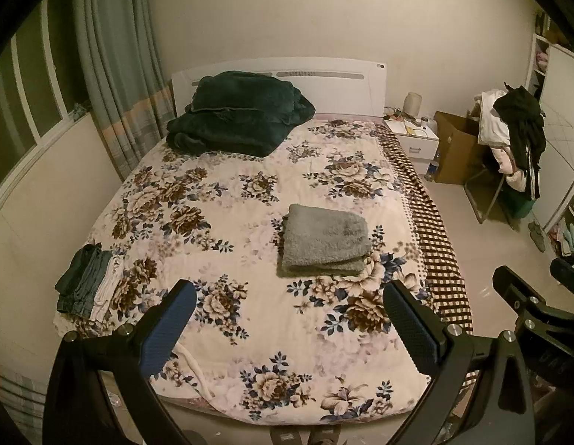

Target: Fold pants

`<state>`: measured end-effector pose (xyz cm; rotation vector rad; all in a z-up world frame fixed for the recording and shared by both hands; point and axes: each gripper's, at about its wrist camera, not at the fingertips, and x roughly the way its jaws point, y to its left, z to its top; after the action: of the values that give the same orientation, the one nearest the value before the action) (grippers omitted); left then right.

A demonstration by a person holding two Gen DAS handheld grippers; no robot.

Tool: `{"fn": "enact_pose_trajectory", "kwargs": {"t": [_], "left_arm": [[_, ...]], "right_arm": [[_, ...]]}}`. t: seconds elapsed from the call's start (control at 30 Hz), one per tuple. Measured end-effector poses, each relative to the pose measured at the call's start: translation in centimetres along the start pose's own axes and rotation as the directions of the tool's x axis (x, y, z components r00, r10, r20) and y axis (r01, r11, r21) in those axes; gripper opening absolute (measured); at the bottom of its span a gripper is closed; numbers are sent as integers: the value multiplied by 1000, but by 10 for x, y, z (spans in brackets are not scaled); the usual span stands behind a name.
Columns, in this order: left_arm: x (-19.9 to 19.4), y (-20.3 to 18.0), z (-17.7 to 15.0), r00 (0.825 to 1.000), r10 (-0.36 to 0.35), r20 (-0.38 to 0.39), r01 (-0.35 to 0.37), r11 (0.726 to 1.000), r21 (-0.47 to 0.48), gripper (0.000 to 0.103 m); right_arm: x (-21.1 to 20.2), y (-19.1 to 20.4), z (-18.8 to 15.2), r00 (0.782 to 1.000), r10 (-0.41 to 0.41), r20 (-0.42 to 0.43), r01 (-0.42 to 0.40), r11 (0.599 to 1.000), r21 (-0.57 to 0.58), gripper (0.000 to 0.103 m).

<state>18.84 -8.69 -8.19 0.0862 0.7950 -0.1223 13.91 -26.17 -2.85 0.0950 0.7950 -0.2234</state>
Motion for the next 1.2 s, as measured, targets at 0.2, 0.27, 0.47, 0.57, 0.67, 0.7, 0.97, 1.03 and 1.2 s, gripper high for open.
{"fn": "enact_pose_trajectory", "kwargs": {"t": [0.2,0.27,0.47,0.57,0.67,0.7,0.97,1.03,1.2], "left_arm": [[0,-2,0,1000,-1,-1,1,1000,0,103],[0,-1,0,1000,3,-1,-3,1000,-2,103],[0,0,1,1000,-1,0,1,1000,-2,103],[0,0,2,1000,-1,1,1,1000,-3,103],[0,0,1,1000,0,0,0,1000,-2,103],[0,0,2,1000,0,1,0,1000,-2,103],[0,0,2,1000,3,3,-3,1000,-1,103],[0,1,2,1000,11,4,-11,1000,1,103],[0,7,2,1000,21,4,-21,1000,-5,103]], "right_arm": [[2,2,-6,1000,-3,1,3,1000,-7,103],[4,2,-6,1000,-2,0,2,1000,-8,103],[5,2,-5,1000,1,-2,-1,1000,-9,103],[6,3,-6,1000,4,-4,-4,1000,-8,103],[7,2,-6,1000,5,-3,-5,1000,-8,103],[7,2,-6,1000,5,-4,-5,1000,-8,103],[9,3,-6,1000,12,-8,-12,1000,-8,103],[9,3,-6,1000,10,-9,-10,1000,-8,103],[11,4,-8,1000,16,-15,-16,1000,-2,103]]}}
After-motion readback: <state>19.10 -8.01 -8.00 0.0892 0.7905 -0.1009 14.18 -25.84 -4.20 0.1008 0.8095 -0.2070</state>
